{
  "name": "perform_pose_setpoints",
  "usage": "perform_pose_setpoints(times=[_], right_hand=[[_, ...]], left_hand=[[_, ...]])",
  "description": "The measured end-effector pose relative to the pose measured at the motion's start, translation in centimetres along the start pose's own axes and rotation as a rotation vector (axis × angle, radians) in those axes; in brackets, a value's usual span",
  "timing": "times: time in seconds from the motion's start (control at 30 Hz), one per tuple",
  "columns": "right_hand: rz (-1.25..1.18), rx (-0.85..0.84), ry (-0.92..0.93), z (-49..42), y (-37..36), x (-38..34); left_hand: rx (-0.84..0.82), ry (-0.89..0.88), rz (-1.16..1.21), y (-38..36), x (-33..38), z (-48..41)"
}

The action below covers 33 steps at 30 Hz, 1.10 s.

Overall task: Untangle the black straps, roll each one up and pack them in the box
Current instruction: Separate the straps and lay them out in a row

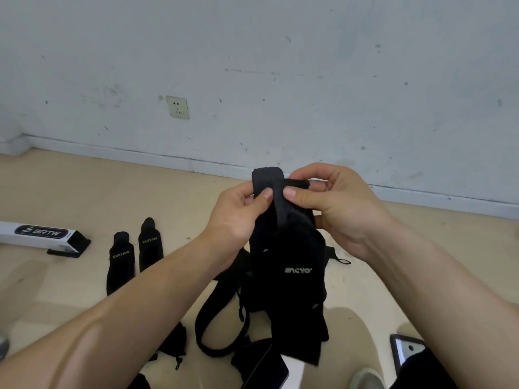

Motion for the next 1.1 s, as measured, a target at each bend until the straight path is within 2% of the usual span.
perform_pose_setpoints(times=[0.13,0.27,0.4,0.7,0.83,0.93,1.1], right_hand=[[0.167,0.076,0.109,-0.8,0.1,0.5],[0.245,0.128,0.177,-1.3,0.5,0.4],[0.339,0.114,0.208,-1.8,0.6,0.1],[0.215,0.107,0.128,-2.1,0.1,0.5],[0.283,0.012,0.136,-1.9,-0.1,0.1],[0.283,-0.104,0.165,-1.6,-0.3,-0.6],[0.221,-0.157,0.196,-1.5,-0.3,-0.7]], left_hand=[[-0.084,0.000,0.012,-0.8,0.0,0.2],[-0.123,0.092,0.054,-0.7,0.1,0.1],[-0.122,0.130,0.084,-0.4,0.2,0.0],[-0.079,0.099,0.048,0.1,0.1,-0.5],[0.008,0.072,-0.011,1.0,0.2,-0.8],[0.105,0.074,0.043,1.8,0.5,-1.0],[0.016,0.155,0.163,1.3,0.7,-0.7]])
Point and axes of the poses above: each hand's wrist, its own z-axis away from the middle knuckle, its own y-axis out of the back of the hand, x = y × z, the point moved 4 cm from there along -z, towards the middle knuckle, and after that the axes turned 8 degrees about y, right-handed, at the moved point
